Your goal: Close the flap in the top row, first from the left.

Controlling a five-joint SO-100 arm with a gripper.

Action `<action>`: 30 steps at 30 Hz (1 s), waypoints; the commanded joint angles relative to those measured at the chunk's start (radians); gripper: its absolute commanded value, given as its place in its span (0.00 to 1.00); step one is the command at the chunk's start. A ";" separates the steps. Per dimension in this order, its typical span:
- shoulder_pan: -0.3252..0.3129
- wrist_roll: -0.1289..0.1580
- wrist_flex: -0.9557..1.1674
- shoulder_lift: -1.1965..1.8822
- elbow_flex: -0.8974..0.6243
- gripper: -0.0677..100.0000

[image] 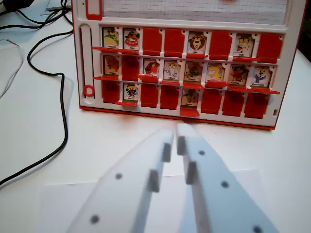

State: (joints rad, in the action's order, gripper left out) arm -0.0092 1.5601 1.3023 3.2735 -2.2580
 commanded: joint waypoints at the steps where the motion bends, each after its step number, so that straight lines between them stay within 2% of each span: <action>1: 0.011 0.014 -0.009 -0.002 0.057 0.00; 30: 0.029 0.008 0.003 -0.002 0.064 0.00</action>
State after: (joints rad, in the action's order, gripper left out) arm 0.0184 1.5723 1.3039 3.2735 -2.2580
